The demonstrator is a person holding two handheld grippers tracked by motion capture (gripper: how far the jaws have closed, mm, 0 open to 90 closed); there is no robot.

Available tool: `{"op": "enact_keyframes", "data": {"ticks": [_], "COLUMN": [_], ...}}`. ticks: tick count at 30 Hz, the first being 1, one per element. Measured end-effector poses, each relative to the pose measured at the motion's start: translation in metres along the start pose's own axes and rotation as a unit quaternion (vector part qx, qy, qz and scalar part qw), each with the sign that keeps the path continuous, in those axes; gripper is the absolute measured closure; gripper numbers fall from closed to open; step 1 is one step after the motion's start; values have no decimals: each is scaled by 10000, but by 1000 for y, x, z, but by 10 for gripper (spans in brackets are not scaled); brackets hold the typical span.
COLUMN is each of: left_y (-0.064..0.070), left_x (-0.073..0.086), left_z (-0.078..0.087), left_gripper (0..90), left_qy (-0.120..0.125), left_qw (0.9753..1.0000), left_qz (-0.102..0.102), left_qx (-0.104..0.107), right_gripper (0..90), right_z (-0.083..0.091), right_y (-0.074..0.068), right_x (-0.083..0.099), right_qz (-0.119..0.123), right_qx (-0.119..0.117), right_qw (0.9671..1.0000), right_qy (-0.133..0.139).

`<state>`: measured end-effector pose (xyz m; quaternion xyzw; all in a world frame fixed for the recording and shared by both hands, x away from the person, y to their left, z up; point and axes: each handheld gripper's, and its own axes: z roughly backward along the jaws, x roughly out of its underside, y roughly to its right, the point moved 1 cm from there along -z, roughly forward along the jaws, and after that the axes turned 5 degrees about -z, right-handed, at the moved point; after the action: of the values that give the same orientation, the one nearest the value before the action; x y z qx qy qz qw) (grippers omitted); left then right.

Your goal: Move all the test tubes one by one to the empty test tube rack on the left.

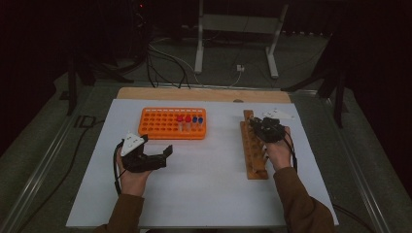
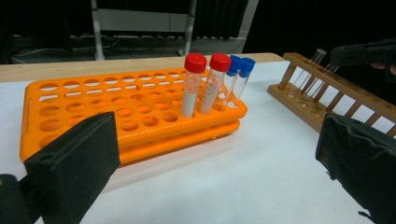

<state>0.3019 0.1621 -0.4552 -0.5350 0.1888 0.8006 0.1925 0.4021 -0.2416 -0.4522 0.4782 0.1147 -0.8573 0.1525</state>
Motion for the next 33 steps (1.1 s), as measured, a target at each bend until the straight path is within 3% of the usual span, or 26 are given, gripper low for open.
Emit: {"op": "enact_keyframes", "data": {"ticks": [11, 19, 25, 33], "left_y": [1, 6, 14, 35], "left_x": [1, 1, -1, -7], "left_z": [-2, -7, -13, -27], "left_gripper": [5, 5, 5, 5], "left_qy": [-23, -62, -73, -94], "left_qw": [10000, 9999, 9997, 9985], "left_qz": [17, -98, -209, -458], "left_qx": [5, 16, 85, 288], "right_gripper": [761, 761, 761, 760], "right_z": [22, 41, 51, 48], "right_y": [1, -2, -11, -33], "right_x": [-14, -29, -35, -32], "right_qz": [-40, -4, 60, 294], "right_qx": [-71, -117, -388, -740], "right_qw": [9995, 9986, 9976, 9961], "right_qy": [311, 515, 577, 382]}}
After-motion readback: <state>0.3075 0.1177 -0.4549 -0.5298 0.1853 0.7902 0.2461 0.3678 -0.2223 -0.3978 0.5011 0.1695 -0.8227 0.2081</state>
